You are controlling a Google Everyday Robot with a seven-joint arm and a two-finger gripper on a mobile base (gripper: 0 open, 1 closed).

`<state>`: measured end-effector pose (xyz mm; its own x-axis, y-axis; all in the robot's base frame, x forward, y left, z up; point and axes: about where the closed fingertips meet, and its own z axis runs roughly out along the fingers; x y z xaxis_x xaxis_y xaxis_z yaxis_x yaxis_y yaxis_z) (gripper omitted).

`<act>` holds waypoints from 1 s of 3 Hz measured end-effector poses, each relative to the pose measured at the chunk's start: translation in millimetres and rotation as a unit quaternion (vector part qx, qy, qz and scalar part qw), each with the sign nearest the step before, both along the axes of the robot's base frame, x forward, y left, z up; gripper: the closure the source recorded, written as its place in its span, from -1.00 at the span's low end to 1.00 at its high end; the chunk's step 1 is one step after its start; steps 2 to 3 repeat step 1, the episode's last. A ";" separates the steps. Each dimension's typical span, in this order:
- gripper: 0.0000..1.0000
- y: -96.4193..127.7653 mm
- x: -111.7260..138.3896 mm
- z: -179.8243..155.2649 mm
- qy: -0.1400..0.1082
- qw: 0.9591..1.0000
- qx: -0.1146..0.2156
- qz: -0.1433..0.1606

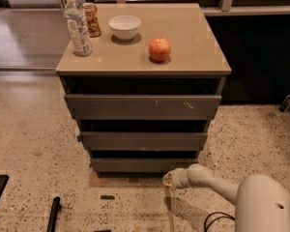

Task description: Close bottom drawer

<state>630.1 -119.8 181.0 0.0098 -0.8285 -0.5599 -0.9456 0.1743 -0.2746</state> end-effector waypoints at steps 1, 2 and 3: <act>1.00 1.0 -65.5 2.9 0.097 0.995 0.023 0.015; 1.00 1.0 -65.5 2.9 0.097 0.995 0.023 0.015; 1.00 1.0 -65.5 2.9 0.097 0.995 0.023 0.015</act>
Offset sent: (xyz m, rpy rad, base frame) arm 0.0000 0.0000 0.0000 0.0000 0.0000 0.0000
